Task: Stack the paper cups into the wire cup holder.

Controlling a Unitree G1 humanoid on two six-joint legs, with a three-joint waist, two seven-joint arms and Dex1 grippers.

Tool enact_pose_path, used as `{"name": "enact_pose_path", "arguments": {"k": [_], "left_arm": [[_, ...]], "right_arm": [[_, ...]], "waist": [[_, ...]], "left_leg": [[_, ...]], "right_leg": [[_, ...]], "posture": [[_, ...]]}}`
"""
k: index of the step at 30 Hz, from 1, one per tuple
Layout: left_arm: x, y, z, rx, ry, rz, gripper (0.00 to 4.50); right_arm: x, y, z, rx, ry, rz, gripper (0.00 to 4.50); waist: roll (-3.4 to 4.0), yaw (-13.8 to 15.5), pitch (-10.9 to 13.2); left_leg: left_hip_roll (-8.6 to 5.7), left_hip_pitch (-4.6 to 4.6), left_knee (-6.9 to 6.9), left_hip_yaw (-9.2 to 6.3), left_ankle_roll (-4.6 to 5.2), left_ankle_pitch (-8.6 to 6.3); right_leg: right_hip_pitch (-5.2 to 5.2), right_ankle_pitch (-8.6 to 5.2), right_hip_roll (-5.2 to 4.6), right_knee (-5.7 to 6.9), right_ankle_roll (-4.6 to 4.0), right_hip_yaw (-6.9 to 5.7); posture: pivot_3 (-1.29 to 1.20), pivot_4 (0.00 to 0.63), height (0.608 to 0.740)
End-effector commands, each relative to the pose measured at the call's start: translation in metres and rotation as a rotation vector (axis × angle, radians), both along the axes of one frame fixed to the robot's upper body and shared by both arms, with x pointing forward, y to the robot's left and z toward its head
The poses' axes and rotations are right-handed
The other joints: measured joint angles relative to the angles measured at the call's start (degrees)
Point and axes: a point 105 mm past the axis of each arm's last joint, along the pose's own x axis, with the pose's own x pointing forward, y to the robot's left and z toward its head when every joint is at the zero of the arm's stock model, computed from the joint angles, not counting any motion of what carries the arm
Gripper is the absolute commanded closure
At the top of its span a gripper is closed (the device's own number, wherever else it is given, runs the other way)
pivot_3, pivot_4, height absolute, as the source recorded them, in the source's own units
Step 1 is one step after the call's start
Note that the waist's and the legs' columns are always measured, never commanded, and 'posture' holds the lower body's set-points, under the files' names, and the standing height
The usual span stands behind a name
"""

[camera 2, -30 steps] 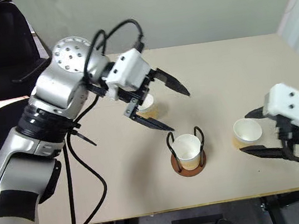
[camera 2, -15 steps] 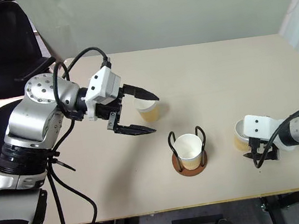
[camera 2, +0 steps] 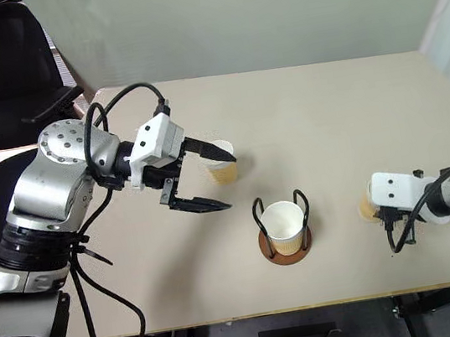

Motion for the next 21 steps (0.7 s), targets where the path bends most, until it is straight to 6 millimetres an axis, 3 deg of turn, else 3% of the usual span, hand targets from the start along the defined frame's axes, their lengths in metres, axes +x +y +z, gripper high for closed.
{"name": "enact_pose_path", "arguments": {"k": [1,5,8,14,21], "left_arm": [[-0.005,0.009,0.011,-0.004,-0.048,0.007,0.0],[-0.004,0.011,0.008,-0.005,-0.041,0.021,0.0],[-0.003,0.011,0.008,-0.008,-0.041,0.021,0.0],[-0.002,0.008,0.008,-0.01,-0.044,0.016,0.0],[-0.001,0.007,0.007,-0.009,-0.047,0.015,0.0]], "right_arm": [[-0.007,0.014,0.063,0.056,-0.107,0.06,4.47],[-0.021,0.049,0.121,0.132,-0.162,0.225,4.47],[-0.027,0.081,0.138,0.131,-0.179,0.372,4.47],[-0.03,0.114,0.123,0.043,-0.112,0.538,4.47],[-0.024,0.126,0.102,-0.053,-0.085,0.619,4.47]], "waist": [[0.0,-0.2,0.0],[0.01,-0.5,0.0],[-0.06,-0.8,0.0],[-0.09,-0.7,0.0],[-0.08,-0.8,0.0]], "left_leg": [[0.0,0.0,-0.01,0.01,0.0,0.0],[0.0,0.0,-0.03,0.02,-0.03,0.02],[0.02,0.03,-0.08,-0.04,-0.05,0.04],[0.02,-0.01,-0.05,-0.23,-0.06,0.04],[0.02,-0.07,-0.09,-0.22,-0.06,0.04]], "right_leg": [[-0.01,-0.01,0.0,0.0,-0.01,0.0],[-0.04,-0.04,0.02,0.01,-0.07,0.03],[-0.06,-0.12,0.1,0.03,-0.21,-0.04],[-0.1,-0.14,0.09,0.04,-0.28,-0.1],[-0.17,-0.17,0.06,0.02,-0.32,-0.11]], "posture": [[0.0,0.15,0.74],[0.0,0.15,0.74],[0.0,0.15,0.74],[0.0,0.15,0.74],[0.0,0.15,0.74]]}}
